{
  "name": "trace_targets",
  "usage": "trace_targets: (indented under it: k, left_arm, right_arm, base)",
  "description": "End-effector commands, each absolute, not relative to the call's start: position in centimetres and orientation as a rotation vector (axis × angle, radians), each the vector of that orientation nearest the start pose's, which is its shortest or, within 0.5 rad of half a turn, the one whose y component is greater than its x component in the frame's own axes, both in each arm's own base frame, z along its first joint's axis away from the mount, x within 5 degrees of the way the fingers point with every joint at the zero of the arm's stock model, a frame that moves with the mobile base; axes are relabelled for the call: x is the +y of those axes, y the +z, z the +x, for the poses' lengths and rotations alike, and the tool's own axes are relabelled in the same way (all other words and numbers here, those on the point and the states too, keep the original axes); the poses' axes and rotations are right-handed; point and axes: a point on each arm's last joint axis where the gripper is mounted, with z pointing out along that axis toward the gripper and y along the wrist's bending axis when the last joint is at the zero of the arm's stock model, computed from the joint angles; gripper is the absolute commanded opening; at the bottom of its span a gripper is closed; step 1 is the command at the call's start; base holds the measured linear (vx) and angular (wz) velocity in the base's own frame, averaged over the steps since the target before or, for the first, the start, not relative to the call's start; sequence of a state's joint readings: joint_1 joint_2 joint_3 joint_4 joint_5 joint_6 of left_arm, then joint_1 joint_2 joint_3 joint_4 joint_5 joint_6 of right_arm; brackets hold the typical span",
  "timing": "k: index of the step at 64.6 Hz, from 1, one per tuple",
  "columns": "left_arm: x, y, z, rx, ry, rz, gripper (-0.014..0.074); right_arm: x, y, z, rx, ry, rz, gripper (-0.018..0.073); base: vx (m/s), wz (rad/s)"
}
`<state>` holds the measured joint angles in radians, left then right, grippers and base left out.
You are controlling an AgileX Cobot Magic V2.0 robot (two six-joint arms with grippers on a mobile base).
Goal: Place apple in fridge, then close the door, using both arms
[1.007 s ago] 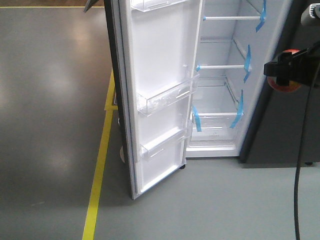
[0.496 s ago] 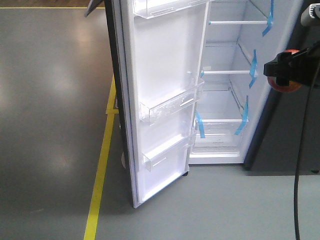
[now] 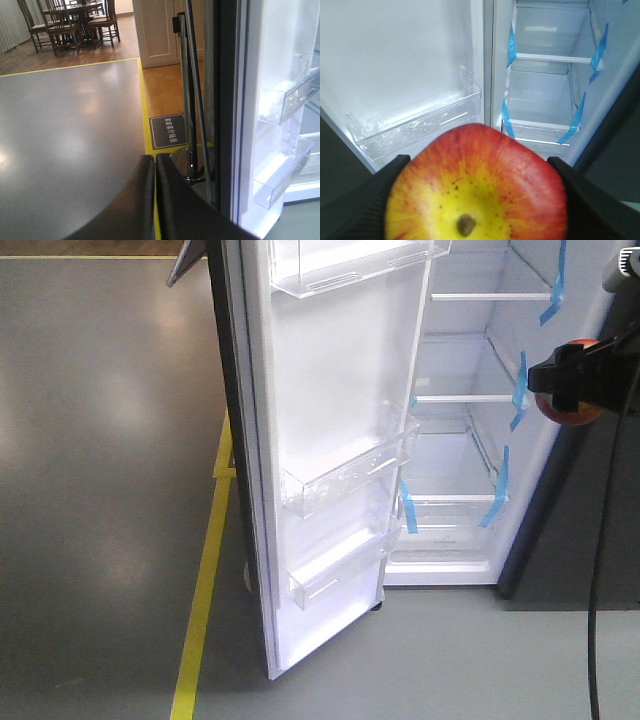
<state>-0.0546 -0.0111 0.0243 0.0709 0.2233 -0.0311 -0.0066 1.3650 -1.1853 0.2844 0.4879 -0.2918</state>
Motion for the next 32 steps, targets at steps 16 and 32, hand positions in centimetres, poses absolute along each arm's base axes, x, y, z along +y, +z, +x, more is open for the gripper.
trace_targets:
  k: [16, 32]
  left_arm:
    - [-0.23, 18.36, 5.63, 1.653, -0.006, 0.071, -0.0006]
    - [-0.23, 18.36, 5.63, 1.653, -0.006, 0.071, -0.0006]
  right_arm:
    - [0.81, 38.41, 30.44, 1.995, 0.088, -0.102, 0.0116]
    - [0.81, 38.41, 30.44, 1.995, 0.088, -0.102, 0.0116]
  base:
    - [0.12, 0.02]
    - [0.1, 0.01]
